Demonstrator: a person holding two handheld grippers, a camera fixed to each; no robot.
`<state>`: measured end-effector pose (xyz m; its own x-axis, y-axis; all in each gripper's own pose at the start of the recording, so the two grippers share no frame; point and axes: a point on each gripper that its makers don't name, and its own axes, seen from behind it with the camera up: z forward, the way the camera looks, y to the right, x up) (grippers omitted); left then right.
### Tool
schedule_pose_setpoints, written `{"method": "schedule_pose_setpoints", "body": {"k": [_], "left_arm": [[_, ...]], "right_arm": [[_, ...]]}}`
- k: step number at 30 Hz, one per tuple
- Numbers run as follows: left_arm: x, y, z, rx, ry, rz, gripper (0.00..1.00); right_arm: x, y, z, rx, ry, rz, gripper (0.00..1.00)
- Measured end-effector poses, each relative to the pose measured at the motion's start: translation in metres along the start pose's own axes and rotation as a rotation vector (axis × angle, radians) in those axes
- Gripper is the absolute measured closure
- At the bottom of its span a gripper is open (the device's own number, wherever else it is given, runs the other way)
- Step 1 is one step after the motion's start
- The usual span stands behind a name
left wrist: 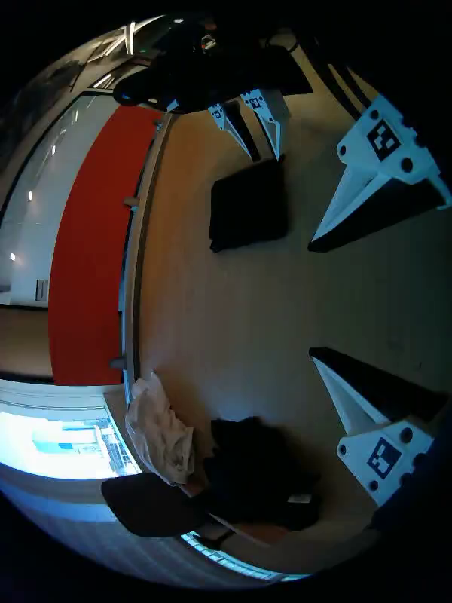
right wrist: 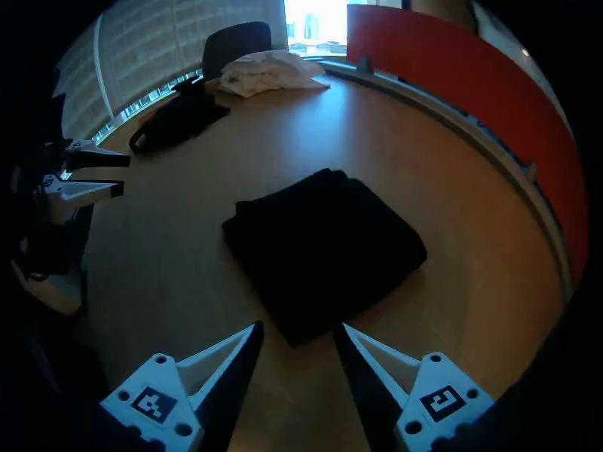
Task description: Fold towel
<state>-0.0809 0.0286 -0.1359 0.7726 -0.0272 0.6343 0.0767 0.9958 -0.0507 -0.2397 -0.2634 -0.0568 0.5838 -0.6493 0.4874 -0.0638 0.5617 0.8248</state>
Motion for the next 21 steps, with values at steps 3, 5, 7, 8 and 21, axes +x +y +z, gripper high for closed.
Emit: {"method": "schedule_pose_setpoints", "body": {"k": [3, 5, 7, 8, 21], "left_arm": [[-0.001, 0.000, 0.000, -0.001, -0.001, 0.000, 0.07], [-0.001, 0.001, 0.000, -0.001, -0.003, -0.001, 0.07], [-0.001, 0.001, 0.000, -0.002, -0.003, -0.001, 0.07], [-0.001, 0.002, 0.000, -0.003, -0.002, -0.002, 0.07], [-0.002, 0.003, 0.001, -0.004, -0.004, -0.003, 0.07]], "right_arm": [[-0.004, 0.000, 0.001, -0.005, -0.006, 0.007, 0.30], [-0.007, 0.000, 0.002, -0.007, -0.014, 0.011, 0.30], [-0.010, -0.001, 0.003, -0.007, -0.018, 0.015, 0.30], [-0.011, -0.001, 0.004, -0.007, -0.020, 0.017, 0.30], [-0.015, 0.001, 0.008, -0.024, -0.017, 0.057, 0.62]]}}
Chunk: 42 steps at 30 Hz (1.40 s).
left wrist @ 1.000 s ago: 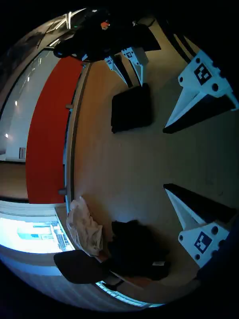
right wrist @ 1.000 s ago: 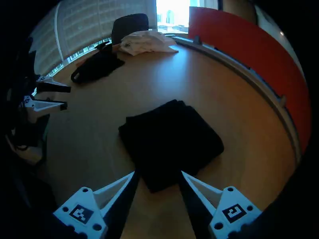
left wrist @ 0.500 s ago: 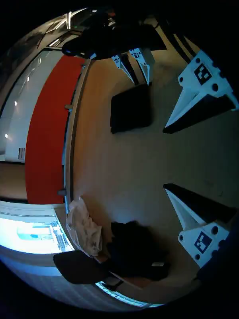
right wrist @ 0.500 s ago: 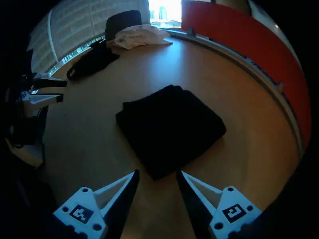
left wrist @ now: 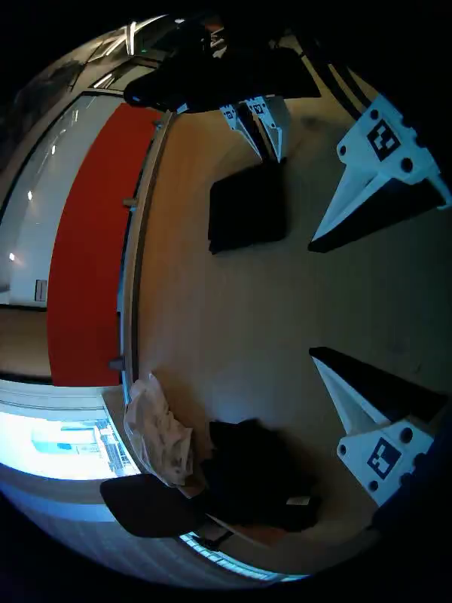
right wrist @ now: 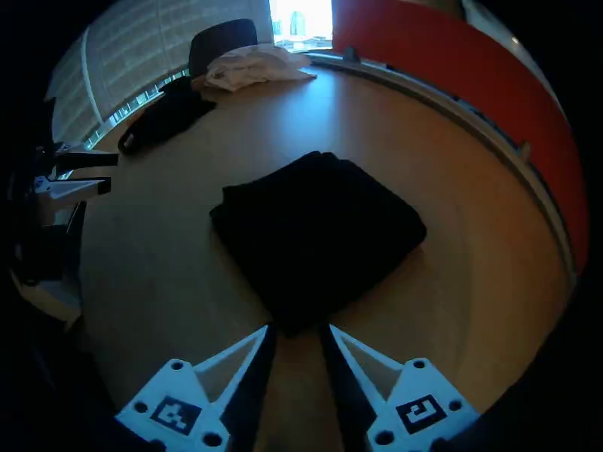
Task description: Fold towel
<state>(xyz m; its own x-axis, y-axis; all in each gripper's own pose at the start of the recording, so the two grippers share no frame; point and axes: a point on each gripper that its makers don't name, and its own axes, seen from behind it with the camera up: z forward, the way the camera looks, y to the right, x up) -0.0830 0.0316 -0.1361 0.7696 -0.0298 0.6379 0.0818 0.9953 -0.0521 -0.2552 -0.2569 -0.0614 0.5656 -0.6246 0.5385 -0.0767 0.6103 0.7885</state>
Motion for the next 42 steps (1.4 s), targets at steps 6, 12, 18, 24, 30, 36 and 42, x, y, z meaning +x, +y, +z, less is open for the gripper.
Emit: {"method": "schedule_pose_setpoints", "body": {"k": [6, 12, 18, 24, 30, 36, 42], "left_arm": [[0.001, 0.001, 0.001, -0.002, 0.001, 0.003, 0.07], [0.002, 0.002, 0.002, -0.005, 0.003, 0.004, 0.07], [0.003, 0.002, 0.004, -0.009, 0.004, 0.002, 0.07], [0.006, 0.000, 0.005, -0.013, 0.006, 0.006, 0.07], [0.008, -0.002, 0.007, -0.015, 0.007, 0.001, 0.07], [0.008, -0.002, 0.007, -0.019, 0.004, 0.006, 0.07], [0.010, -0.003, 0.008, -0.023, 0.006, 0.015, 0.07]], "right_arm": [[-0.002, -0.002, -0.001, 0.003, 0.001, 0.006, 0.82], [0.000, -0.003, -0.001, -0.002, 0.012, -0.001, 0.94], [0.002, -0.003, -0.001, -0.006, 0.020, 0.015, 0.94], [0.003, -0.003, -0.003, -0.010, 0.027, 0.018, 0.94], [0.005, -0.003, -0.005, -0.010, 0.036, 0.024, 0.94], [0.011, -0.005, -0.006, -0.006, 0.048, 0.026, 0.94], [0.015, -0.006, -0.007, -0.004, 0.058, 0.025, 0.94]]}}
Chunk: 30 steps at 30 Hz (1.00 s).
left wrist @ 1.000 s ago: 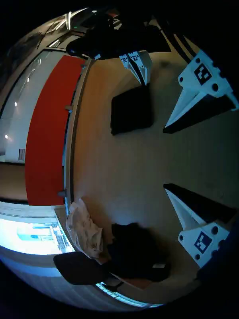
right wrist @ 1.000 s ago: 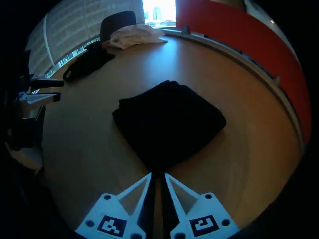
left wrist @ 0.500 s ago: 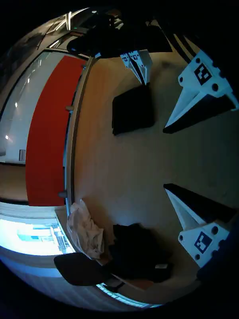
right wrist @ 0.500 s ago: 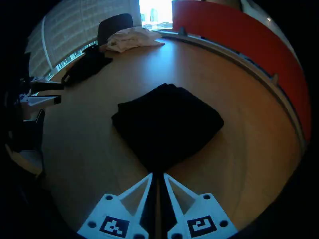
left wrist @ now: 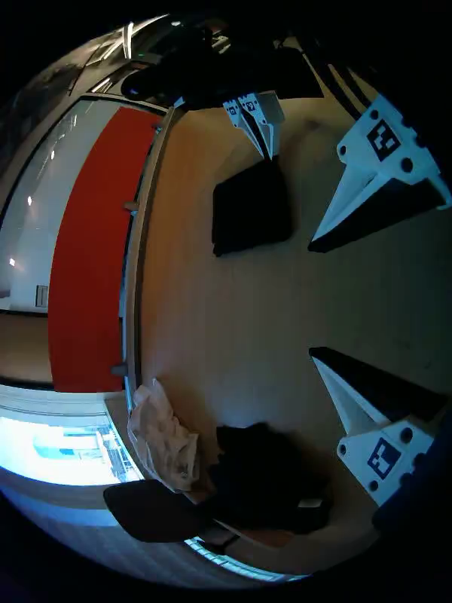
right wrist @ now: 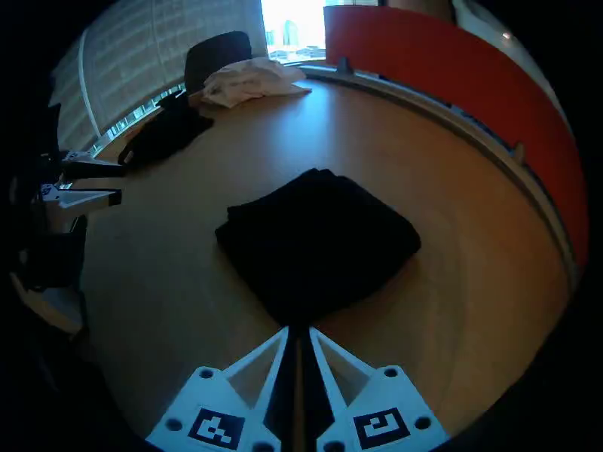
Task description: Fold towel
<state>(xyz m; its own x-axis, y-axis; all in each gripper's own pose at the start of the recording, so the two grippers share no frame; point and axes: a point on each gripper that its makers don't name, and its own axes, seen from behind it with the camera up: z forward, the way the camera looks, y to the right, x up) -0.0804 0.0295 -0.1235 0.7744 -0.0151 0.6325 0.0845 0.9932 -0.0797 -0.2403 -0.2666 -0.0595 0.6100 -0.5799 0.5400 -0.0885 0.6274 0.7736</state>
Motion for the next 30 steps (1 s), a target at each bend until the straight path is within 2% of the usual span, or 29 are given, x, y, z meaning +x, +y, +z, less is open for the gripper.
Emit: {"method": "schedule_pose_setpoints", "body": {"k": [9, 15, 24, 30], "left_arm": [[0.001, 0.001, 0.000, -0.002, 0.001, -0.002, 0.07], [-0.001, 0.001, -0.002, -0.001, 0.001, -0.002, 0.07], [-0.002, 0.000, -0.004, 0.003, 0.004, -0.005, 0.07], [0.001, 0.001, -0.006, 0.002, 0.010, -0.001, 0.07]], "right_arm": [[0.009, -0.001, -0.003, 0.003, 0.017, -0.011, 0.94], [0.024, 0.002, -0.012, 0.000, 0.048, -0.025, 0.94], [0.061, 0.008, -0.033, -0.009, 0.115, -0.064, 0.94], [0.101, 0.012, -0.055, -0.015, 0.182, -0.097, 0.94]]}}
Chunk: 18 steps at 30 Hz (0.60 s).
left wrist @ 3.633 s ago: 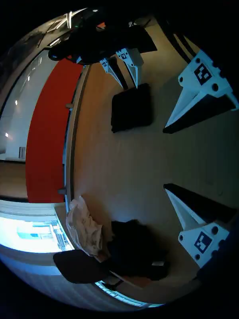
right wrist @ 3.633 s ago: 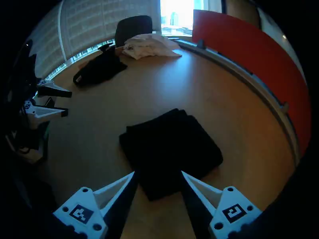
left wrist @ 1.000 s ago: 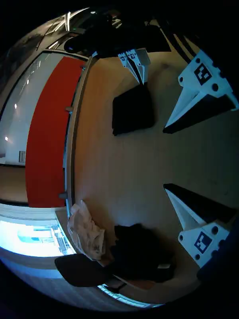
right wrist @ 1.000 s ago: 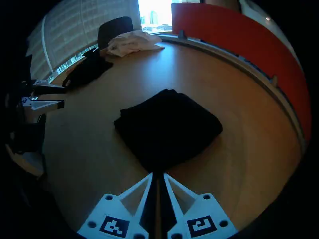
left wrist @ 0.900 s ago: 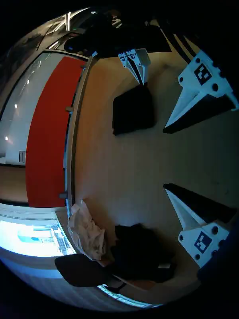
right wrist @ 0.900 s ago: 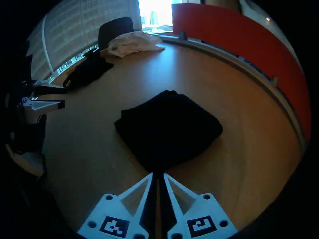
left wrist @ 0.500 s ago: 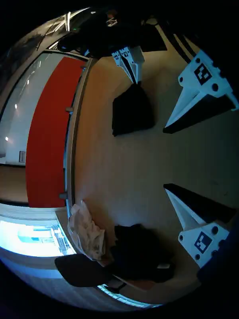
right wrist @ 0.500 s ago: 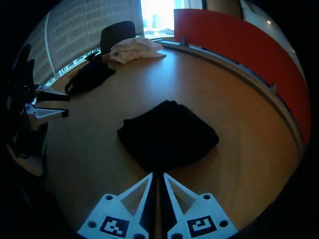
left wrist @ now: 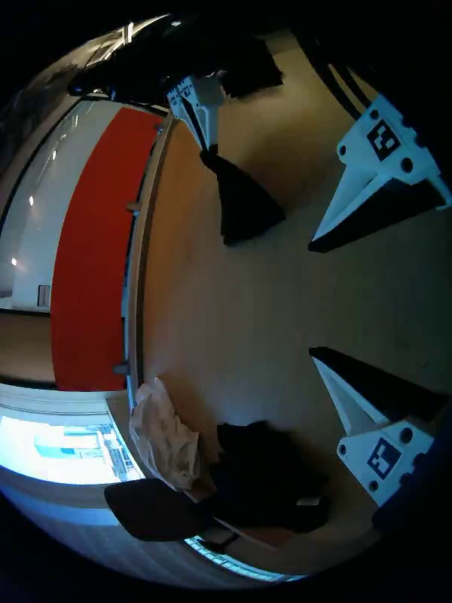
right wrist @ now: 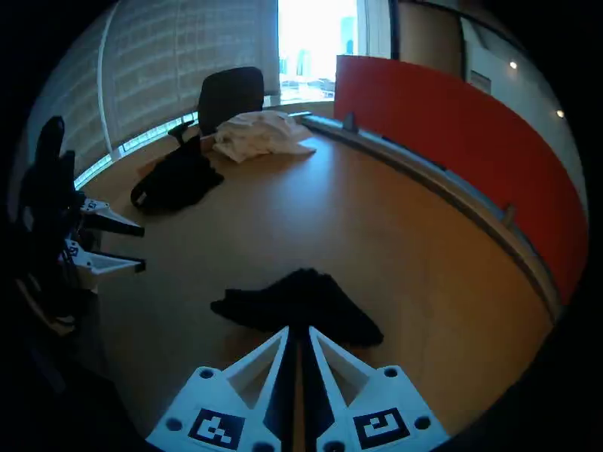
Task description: Fold towel
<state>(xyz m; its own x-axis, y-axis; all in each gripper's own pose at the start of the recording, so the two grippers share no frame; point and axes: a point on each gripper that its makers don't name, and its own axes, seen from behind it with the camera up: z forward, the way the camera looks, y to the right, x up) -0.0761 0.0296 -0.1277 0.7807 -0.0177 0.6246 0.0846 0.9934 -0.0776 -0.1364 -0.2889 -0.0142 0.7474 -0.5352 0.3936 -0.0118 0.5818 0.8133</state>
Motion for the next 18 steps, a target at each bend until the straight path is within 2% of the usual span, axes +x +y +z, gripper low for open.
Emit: {"method": "schedule_pose_setpoints", "body": {"k": [8, 18], "left_arm": [[0.004, 0.003, -0.001, -0.006, 0.008, 0.003, 0.07], [0.009, 0.007, -0.001, -0.012, 0.017, 0.009, 0.07]], "right_arm": [[0.053, 0.008, -0.025, -0.011, 0.085, -0.032, 0.93], [0.069, 0.014, -0.037, -0.026, 0.119, -0.037, 0.93]]}}
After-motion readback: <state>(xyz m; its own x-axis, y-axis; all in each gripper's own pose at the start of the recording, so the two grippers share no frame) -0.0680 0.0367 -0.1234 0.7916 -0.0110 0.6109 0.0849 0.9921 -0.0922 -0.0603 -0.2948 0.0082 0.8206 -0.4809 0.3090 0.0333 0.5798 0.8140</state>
